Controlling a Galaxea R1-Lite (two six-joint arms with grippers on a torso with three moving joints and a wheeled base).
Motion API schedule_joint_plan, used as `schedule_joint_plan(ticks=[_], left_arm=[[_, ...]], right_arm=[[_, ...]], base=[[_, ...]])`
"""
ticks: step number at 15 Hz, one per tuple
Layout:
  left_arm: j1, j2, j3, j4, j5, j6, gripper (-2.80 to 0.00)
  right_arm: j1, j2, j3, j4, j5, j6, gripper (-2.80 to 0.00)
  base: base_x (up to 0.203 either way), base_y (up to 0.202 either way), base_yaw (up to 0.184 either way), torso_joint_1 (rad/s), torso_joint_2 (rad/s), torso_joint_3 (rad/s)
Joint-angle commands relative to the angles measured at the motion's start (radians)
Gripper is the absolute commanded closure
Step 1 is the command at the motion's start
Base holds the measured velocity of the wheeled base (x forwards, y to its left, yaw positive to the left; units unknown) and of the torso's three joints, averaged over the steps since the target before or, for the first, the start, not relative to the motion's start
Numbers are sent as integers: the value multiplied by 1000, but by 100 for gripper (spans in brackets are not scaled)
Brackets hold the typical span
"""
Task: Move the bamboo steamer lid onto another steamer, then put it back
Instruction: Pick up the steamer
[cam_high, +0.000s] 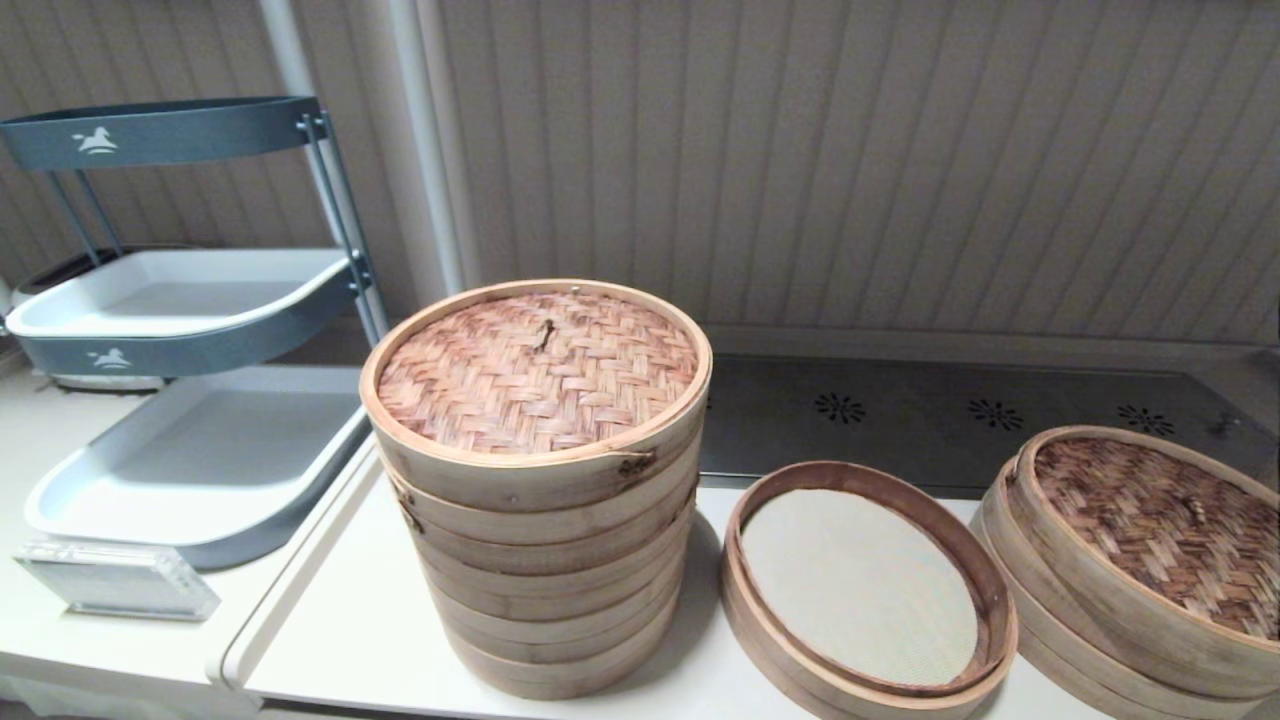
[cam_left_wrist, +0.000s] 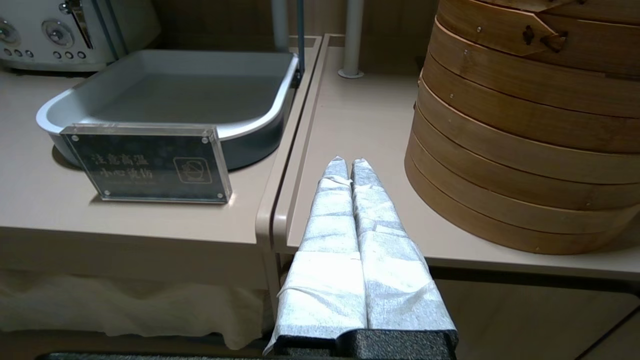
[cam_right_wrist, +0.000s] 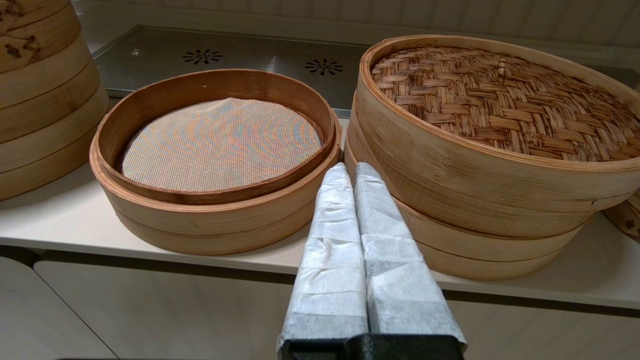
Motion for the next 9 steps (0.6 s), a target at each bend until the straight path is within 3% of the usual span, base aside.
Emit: schedule_joint_plan(ticks=[1,9], left_arm=[[0,-2,25,0,1,0,0],[0,-3,25,-1,-1,0,0]], right_arm=[[1,-2,26,0,1,-2,0],[-1,4,-35,36,31,-20,0]], base=[[0,0,0,0,0,0],[0,0,0,0,0,0]])
